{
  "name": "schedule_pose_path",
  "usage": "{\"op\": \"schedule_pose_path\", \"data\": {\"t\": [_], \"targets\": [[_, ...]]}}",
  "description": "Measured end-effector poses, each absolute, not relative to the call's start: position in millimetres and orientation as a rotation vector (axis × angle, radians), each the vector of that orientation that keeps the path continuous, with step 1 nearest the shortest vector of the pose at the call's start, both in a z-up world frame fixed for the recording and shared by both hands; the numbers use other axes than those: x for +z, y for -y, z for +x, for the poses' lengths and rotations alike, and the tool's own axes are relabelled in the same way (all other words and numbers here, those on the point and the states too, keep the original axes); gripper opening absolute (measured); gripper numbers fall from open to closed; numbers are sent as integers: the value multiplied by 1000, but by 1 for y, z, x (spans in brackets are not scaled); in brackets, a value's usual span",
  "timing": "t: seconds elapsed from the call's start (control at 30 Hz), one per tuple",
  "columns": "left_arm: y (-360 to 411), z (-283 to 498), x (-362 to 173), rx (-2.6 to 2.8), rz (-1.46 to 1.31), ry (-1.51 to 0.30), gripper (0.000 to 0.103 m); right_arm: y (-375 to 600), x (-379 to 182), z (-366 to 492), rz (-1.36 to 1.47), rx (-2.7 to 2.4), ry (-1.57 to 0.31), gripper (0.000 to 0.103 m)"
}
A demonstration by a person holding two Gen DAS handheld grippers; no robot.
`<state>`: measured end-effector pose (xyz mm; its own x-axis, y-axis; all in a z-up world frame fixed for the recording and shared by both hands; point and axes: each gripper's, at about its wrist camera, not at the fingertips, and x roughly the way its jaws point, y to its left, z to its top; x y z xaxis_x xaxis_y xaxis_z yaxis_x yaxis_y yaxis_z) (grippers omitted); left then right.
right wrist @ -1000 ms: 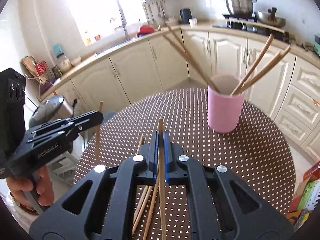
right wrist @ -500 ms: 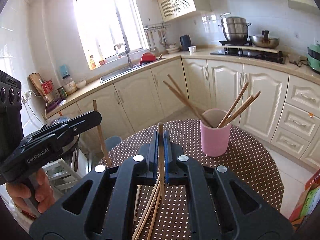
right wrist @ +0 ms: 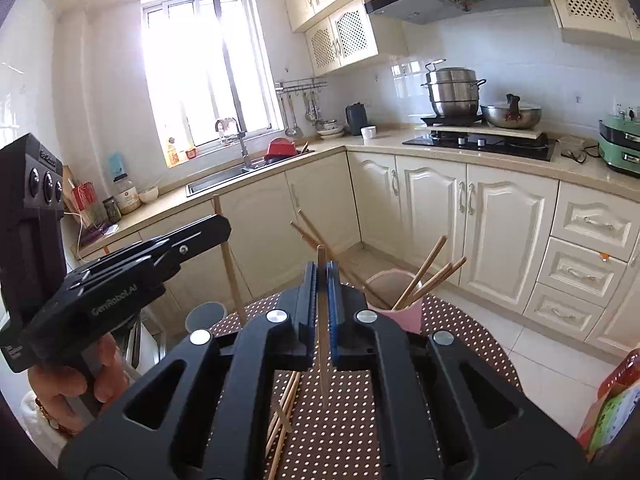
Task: Organize utensils
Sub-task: 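Lift both chopsticks upright and carry them over the pink cup, then lower both chopsticks into the pink cup and open both grippers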
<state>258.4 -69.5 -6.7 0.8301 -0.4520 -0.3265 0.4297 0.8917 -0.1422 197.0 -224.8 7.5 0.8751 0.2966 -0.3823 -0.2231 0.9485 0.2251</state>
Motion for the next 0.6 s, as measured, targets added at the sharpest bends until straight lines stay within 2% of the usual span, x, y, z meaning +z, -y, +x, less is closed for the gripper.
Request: {"op": "schedule_pose_path", "data": {"t": [0.6], "targets": [[127,313,22,-349,-139,-93,5,265,41,226,185,227,-291,5]]}}
